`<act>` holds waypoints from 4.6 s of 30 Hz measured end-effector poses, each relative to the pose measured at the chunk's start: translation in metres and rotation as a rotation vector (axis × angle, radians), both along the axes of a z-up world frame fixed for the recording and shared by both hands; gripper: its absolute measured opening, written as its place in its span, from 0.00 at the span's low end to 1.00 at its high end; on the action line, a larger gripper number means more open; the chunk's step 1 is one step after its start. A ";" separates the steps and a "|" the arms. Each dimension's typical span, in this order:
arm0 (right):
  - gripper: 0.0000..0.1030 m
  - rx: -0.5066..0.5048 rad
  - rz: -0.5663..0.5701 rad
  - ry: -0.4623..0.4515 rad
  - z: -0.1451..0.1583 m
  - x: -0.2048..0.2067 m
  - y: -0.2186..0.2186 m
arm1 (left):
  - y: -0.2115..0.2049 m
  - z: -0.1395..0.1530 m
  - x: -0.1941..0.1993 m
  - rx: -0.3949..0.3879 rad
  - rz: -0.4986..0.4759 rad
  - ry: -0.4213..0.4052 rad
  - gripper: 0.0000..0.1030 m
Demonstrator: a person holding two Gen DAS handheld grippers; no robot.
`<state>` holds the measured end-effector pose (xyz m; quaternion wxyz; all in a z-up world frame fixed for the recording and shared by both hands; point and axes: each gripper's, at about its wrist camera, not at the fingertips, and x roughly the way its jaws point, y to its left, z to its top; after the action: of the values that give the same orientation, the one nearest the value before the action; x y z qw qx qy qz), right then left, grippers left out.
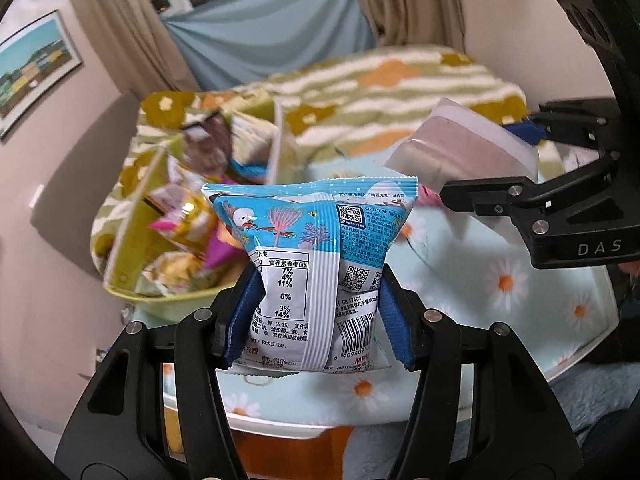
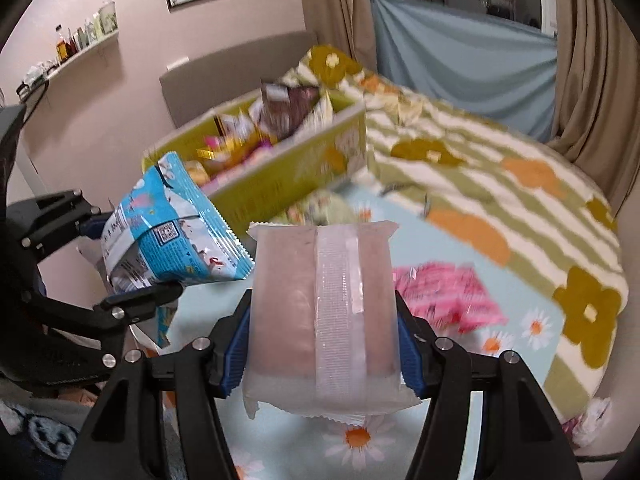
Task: Organize snacks
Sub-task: 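Carry both items over the yellow box and release them inside, then withdraw both grippers from the box toward the remaining snacks on the tray, then grasp the pale green bag with the left gripper while the right grasps the pink striped bag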
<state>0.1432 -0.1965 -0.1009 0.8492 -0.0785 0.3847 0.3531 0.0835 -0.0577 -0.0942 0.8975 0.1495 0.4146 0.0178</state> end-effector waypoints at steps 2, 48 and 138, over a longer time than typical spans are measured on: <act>0.56 0.024 -0.006 -0.017 0.014 0.003 0.008 | 0.014 0.012 0.002 -0.019 0.019 -0.025 0.55; 0.56 0.101 -0.236 0.123 0.039 0.060 0.219 | 0.277 0.003 0.102 -0.277 0.057 0.018 1.00; 1.00 0.118 -0.194 0.411 -0.105 0.143 -0.099 | -0.045 -0.153 0.204 0.037 0.054 0.328 1.00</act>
<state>0.2867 -0.2957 -0.2060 0.7862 0.0823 0.5339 0.3001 0.2877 -0.1029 -0.2473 0.8142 0.1556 0.5588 0.0248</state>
